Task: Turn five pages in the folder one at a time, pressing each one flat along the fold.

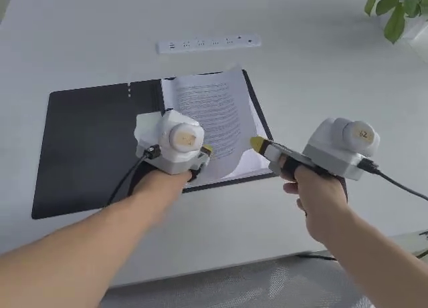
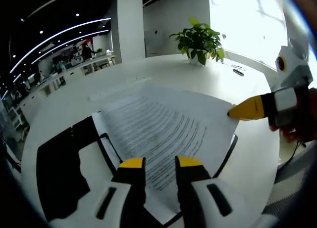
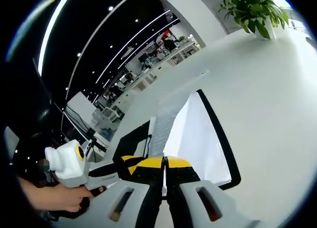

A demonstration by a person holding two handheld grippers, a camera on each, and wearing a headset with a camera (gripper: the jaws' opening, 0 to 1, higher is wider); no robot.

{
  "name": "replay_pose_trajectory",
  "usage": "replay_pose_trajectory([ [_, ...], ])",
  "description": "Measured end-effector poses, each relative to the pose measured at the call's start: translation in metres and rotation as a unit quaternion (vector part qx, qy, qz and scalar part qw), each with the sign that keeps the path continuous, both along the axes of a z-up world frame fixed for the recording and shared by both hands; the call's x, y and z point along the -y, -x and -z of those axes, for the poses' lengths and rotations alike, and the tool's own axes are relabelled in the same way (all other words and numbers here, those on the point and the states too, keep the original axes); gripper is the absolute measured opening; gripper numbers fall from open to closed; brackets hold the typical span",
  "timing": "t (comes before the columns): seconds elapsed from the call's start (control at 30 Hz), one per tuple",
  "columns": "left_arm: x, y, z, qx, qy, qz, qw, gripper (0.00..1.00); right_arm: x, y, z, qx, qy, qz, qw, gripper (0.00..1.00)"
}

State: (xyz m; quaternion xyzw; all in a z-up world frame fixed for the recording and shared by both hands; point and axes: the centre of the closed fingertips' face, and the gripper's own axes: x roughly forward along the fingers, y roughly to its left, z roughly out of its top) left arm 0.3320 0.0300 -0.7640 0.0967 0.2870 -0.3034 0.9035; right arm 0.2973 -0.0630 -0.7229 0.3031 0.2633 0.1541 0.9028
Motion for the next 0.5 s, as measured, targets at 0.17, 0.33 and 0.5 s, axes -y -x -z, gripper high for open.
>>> replay_pose_trajectory([
  [0.17,-0.022,0.003,-0.021,0.012,0.017,-0.015,0.9997,0.23,-0.019,0.0,-0.018,0.023,-0.006,-0.018,0.9996,0.0],
  [0.33,-0.044,0.015,-0.045,0.024,0.035,-0.027,0.9987,0.25,-0.041,0.0,-0.04,0.055,-0.027,-0.04,0.9973,0.0],
  [0.5,-0.066,0.024,-0.067,0.039,0.06,-0.049,0.9962,0.25,-0.063,0.002,-0.052,0.072,-0.03,-0.064,0.9949,0.0],
])
